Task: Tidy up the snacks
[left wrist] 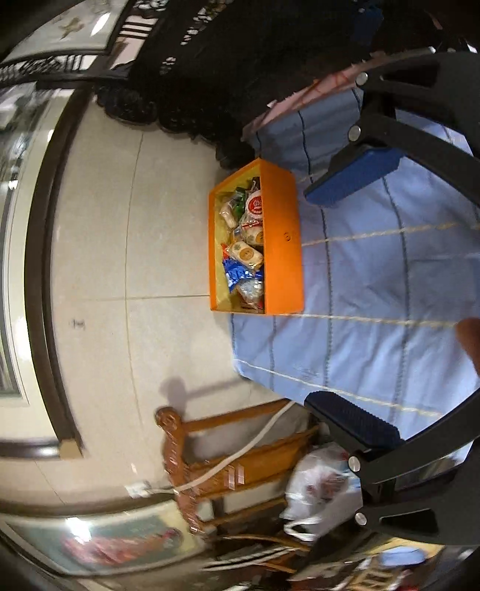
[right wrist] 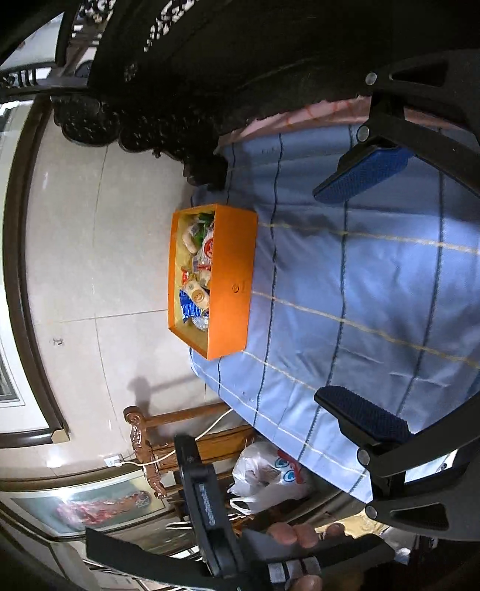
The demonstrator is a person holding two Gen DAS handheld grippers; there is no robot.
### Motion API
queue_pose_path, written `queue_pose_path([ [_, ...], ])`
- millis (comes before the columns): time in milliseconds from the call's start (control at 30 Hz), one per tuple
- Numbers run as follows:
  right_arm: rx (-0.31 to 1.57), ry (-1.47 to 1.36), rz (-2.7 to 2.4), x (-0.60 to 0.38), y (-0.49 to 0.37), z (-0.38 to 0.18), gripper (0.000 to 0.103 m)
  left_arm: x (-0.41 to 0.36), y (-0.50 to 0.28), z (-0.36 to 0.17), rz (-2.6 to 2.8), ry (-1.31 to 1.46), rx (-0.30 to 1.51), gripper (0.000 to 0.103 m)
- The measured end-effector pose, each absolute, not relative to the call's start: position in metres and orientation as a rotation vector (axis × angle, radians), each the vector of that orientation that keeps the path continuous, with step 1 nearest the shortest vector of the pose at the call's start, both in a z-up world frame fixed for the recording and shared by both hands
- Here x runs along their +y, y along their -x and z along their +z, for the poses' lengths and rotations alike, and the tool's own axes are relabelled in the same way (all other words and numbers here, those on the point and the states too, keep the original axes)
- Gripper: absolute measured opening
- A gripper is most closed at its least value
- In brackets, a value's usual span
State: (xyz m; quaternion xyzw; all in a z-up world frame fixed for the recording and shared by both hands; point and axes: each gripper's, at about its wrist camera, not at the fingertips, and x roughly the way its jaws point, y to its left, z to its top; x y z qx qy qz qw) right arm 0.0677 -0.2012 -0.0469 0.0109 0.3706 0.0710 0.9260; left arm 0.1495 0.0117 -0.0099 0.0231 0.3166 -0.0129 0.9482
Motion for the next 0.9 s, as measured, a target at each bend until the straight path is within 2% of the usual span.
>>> queue_pose_path([
  [433,0.669,0.053,0.086,-0.204,-0.017,-0.027,0.099,-0.011,-0.061,0.000,-0.023,-0.108,0.583,0.099],
  [900,0.655,0.028,0.020,-0.180,-0.003,-0.017,0.099,0.009,-0.038,-0.004,-0.094,-0.130,0.632,0.099],
])
